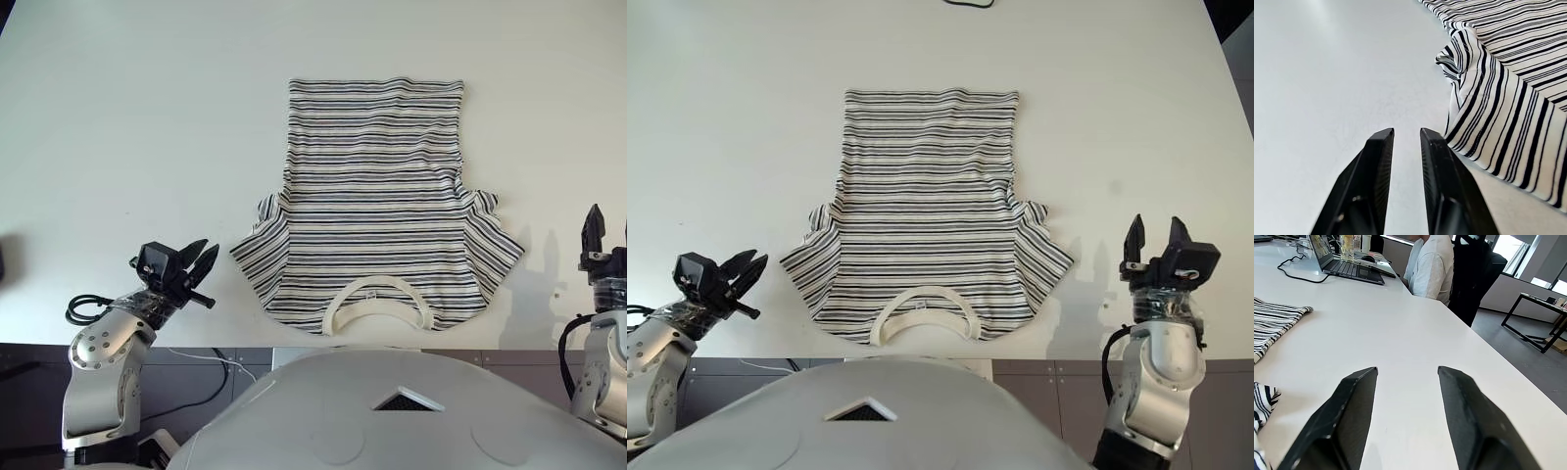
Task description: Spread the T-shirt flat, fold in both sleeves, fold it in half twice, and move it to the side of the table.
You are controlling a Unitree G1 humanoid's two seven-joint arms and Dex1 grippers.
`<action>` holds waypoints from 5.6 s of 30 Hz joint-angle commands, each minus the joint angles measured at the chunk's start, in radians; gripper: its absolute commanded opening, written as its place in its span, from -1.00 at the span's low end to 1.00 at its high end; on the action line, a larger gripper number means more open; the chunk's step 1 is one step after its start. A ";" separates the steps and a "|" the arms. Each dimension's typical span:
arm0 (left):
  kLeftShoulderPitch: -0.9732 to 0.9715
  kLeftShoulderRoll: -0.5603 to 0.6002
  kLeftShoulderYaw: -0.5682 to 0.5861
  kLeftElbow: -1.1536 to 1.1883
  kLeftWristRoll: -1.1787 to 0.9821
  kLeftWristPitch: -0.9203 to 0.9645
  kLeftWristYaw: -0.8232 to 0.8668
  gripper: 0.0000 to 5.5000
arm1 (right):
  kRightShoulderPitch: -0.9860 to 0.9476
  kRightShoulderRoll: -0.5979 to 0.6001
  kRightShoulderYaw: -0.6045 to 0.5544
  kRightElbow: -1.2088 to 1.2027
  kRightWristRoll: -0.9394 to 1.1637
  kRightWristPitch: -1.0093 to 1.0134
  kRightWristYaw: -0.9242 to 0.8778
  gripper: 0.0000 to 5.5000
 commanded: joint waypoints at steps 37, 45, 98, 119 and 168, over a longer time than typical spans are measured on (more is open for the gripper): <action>-0.149 0.026 -0.040 0.021 -0.266 0.249 -0.122 -0.95 | -0.061 0.010 0.116 0.048 -0.089 -0.022 -0.031 -0.15; -0.217 0.142 -0.075 -0.141 -0.316 0.236 -0.267 -0.95 | -0.040 0.031 0.126 0.045 -0.095 -0.025 -0.047 -0.15; -0.285 0.198 -0.422 -0.002 0.118 -0.135 -0.204 -0.68 | 0.157 0.056 0.150 -0.052 0.389 0.405 0.083 -0.46; -0.304 0.212 -0.418 0.022 0.140 -0.158 -0.217 -0.68 | 0.247 -0.028 0.469 -0.228 -0.174 0.005 0.040 -0.95; -0.184 0.464 -0.371 0.138 0.314 -0.761 -0.350 -0.62 | 0.490 -0.398 0.185 -0.086 -0.216 -0.267 0.401 -0.51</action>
